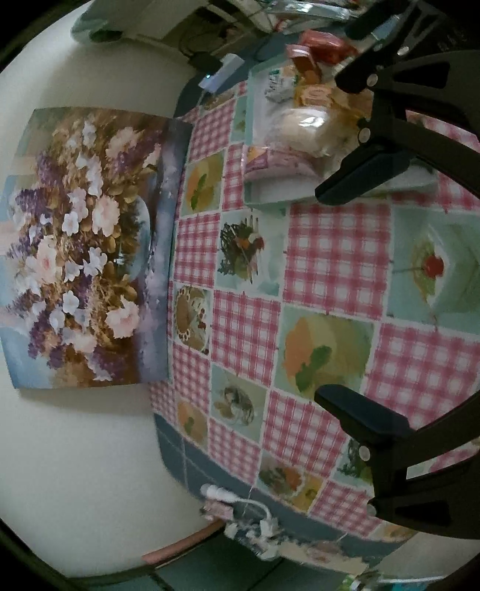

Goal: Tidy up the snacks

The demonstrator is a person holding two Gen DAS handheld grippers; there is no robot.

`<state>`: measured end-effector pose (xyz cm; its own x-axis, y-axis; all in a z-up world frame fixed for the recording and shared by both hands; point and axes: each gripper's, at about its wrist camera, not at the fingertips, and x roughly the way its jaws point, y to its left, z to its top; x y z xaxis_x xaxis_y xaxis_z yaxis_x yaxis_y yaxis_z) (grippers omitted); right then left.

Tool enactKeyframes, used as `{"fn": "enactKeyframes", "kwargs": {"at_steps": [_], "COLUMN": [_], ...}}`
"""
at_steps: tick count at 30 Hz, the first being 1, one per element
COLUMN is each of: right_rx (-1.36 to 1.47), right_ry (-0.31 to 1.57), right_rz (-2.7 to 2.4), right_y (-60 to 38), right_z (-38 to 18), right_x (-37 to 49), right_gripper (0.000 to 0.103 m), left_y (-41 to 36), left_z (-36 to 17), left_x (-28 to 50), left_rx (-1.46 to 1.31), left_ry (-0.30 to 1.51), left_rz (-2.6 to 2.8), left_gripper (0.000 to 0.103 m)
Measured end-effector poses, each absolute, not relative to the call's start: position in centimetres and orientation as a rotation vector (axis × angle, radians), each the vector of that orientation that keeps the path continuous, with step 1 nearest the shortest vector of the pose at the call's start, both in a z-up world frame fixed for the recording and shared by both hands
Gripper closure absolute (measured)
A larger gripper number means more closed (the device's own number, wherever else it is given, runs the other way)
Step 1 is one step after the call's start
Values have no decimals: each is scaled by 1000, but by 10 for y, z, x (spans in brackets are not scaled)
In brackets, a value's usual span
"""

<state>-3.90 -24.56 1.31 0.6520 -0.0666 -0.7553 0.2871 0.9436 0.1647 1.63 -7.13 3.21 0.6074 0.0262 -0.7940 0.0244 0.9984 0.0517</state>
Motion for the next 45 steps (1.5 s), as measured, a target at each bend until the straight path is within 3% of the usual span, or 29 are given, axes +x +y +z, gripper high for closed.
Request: {"fn": "enactKeyframes", "kwargs": {"at_steps": [15, 45], "right_rx": [276, 265], "right_ry": [864, 913], "right_rz": [-219, -247], "right_y": [-241, -241], "right_z": [15, 10], "right_x": [-69, -64], "right_gripper": [0, 0], "left_y": [-61, -57], "left_z": [33, 28], "left_x": [-21, -18], "left_rx": [140, 153], "left_ry": [922, 946], "left_rz": [1, 37], "left_gripper": [5, 5]}}
